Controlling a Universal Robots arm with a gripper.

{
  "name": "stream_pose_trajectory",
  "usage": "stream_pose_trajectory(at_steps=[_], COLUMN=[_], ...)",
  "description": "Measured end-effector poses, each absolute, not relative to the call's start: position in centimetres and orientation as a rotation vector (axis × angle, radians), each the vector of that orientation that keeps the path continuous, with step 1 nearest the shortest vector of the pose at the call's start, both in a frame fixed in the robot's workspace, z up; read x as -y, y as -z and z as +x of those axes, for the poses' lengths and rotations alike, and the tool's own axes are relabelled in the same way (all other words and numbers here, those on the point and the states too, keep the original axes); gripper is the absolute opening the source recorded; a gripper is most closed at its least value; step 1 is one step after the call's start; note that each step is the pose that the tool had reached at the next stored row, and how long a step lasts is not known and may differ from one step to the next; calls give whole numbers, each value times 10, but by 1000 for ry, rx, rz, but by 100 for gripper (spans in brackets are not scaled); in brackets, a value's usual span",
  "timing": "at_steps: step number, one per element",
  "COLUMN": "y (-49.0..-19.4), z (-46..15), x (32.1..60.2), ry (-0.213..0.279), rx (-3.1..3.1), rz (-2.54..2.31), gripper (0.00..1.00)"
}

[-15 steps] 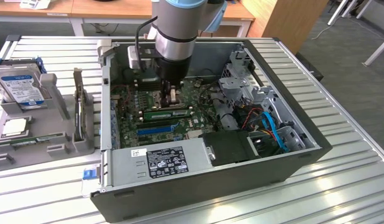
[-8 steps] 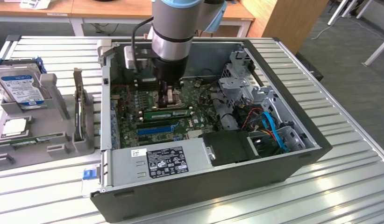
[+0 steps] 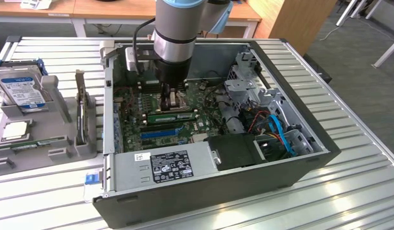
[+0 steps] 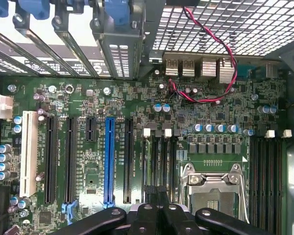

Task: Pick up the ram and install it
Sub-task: 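Press down the ram until it locks into place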

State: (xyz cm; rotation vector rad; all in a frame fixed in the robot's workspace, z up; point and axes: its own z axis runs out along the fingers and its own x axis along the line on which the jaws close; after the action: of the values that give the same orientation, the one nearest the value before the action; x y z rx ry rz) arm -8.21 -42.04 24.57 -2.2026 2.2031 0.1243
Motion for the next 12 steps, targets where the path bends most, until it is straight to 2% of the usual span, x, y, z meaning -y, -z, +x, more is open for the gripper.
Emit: stream_pose_trajectory(at_steps=[12], y=[-244], z=[-82], x=[421], ry=[-124], rx=[-2203], rz=[-2202], gripper=[10])
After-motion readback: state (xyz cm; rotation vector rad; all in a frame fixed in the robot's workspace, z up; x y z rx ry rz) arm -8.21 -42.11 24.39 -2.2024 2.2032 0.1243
